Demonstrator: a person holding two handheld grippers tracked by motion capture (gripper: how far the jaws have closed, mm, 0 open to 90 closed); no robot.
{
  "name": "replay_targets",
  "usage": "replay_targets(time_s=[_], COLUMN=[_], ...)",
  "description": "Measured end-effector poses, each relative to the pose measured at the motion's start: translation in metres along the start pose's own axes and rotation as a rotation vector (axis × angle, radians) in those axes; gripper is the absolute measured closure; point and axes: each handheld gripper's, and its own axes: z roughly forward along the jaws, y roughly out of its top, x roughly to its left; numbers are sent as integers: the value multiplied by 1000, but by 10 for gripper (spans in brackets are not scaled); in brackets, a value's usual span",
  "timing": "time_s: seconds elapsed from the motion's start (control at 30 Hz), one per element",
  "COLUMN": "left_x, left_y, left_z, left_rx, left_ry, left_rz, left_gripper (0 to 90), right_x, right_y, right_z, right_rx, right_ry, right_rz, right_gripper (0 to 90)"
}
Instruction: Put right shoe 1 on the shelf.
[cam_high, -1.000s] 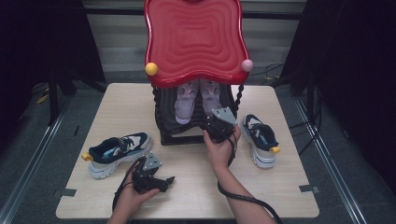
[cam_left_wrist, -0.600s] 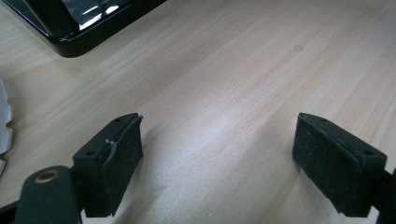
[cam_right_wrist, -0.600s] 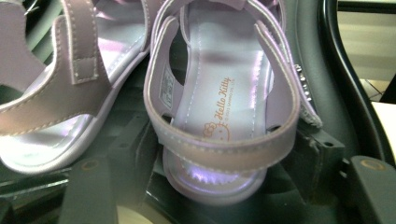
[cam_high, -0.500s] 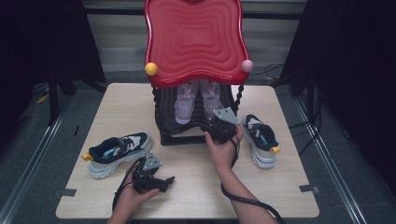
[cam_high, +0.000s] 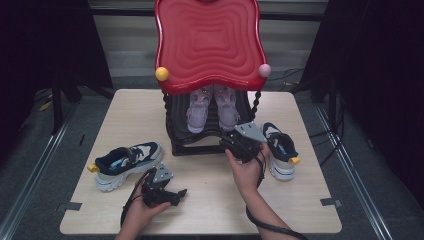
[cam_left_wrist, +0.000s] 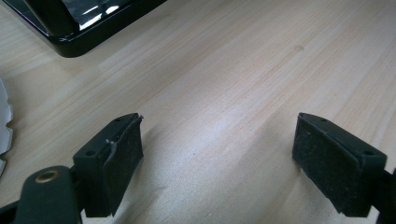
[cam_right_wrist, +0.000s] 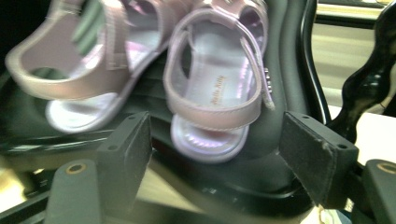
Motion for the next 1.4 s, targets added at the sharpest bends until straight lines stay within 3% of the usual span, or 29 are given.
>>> replay_targets(time_s=[0.13, 0.37, 0.7, 0.9, 0.97, 1.1, 1.2, 1.33, 1.4], left_x=[0, 0, 0, 0, 0, 0, 0, 0, 0], left_y=[0, 0, 0, 0, 0, 0, 0, 0, 0], left_z=[0, 0, 0, 0, 0, 0, 0, 0, 0], left_rx=[0, 0, -1, -1, -1, -1, -1, -1, -1], left_ry=[0, 1, -2, -2, -2, -2, -1, -2, -2], left_rz=[-2, -1, -1, -1, -1, -1, -1, -1, -1], left_gripper=[157, 157, 157, 157, 157, 157, 157, 158, 158], right_x=[8, 25, 36, 41, 41, 44, 46, 41, 37], right_y=[0, 15, 47, 51, 51, 51, 54, 58, 59], right_z=[-12, -8, 23, 45, 48, 49, 49, 49, 50], right_rx=[-12, -16, -32, 2, 1, -24, -31, -68, -59], right_ry=[49, 115, 121, 110, 98, 111, 111, 95, 89], right_rz=[-24, -47, -49, -81, -83, -100, -125, -153, -172], right_gripper=[271, 326, 403, 550, 599, 794, 825, 862, 862])
